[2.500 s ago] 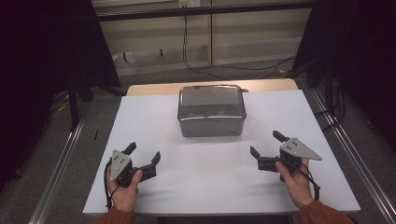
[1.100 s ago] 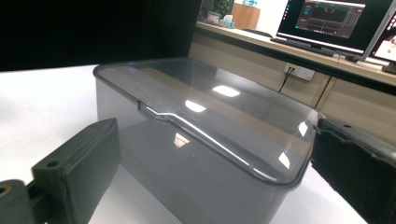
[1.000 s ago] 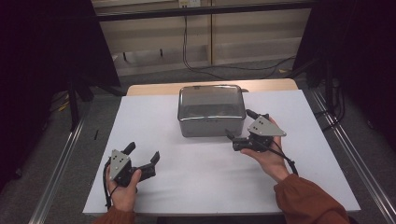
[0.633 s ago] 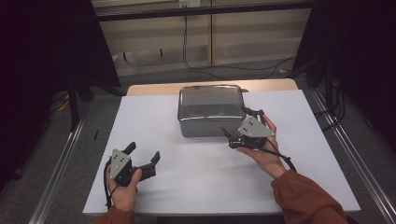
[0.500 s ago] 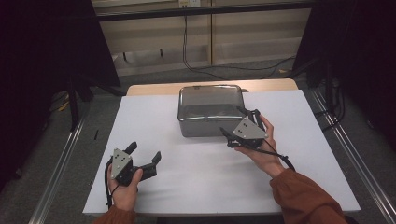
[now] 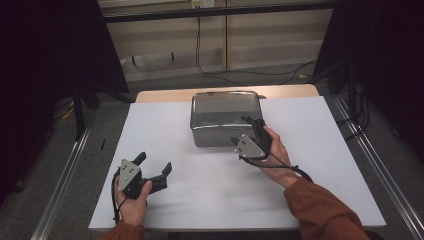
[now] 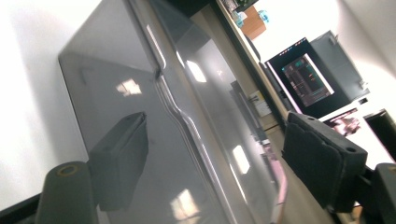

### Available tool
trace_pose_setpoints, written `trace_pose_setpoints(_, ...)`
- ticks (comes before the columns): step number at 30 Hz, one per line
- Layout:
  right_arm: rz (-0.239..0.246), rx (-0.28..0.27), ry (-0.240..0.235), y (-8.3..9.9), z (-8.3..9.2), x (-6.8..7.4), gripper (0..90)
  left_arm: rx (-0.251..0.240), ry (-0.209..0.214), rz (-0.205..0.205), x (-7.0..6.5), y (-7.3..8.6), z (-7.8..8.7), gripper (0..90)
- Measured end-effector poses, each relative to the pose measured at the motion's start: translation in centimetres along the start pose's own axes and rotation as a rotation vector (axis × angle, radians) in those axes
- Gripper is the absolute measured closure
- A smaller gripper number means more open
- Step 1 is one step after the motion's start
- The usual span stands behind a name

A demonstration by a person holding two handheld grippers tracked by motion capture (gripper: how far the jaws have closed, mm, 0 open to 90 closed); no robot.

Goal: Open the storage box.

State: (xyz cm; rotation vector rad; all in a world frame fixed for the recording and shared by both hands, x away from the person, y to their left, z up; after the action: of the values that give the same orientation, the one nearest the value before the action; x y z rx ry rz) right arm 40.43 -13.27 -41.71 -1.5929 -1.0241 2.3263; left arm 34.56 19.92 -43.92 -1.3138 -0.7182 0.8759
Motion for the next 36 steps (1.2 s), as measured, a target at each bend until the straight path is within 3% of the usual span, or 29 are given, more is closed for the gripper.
trace_pose_setpoints(4,0.090,0.021,0.012,-0.1,-0.3,0.4,28.0,0.001,0.002,-0.005,-0.1,0.0,-0.1,3.9)
trace_pose_setpoints(10,0.151,0.043,0.007,-0.4,-0.5,0.9,36.4,0.013,-0.018,-0.015,0.1,0.0,-0.2,3.4)
trace_pose_setpoints(13,0.209,0.050,0.011,-0.7,-0.6,1.4,43.1,0.013,-0.027,-0.014,0.4,0.0,-0.2,3.4)
trace_pose_setpoints(29,0.325,0.053,-0.004,-1.2,-1.7,2.5,64.6,0.027,0.004,-0.004,0.4,0.0,-0.3,3.6)
trace_pose_setpoints(36,0.339,0.059,0.004,-1.0,-1.9,2.6,70.8,0.034,0.022,0.014,0.4,0.0,-0.4,4.2)
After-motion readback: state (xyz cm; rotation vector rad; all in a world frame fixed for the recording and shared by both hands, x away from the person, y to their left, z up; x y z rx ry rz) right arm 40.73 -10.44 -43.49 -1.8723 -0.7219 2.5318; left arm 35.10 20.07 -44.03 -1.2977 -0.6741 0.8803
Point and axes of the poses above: each handheld gripper's, and its own axes: z roughly backward along the jaws, y roughly out of its underside, x roughly to its left, the point moved 3 cm from there along -z, roughly forward along the jaws, and after that the axes turned 4 degrees about -x, right-handed, at the moved point
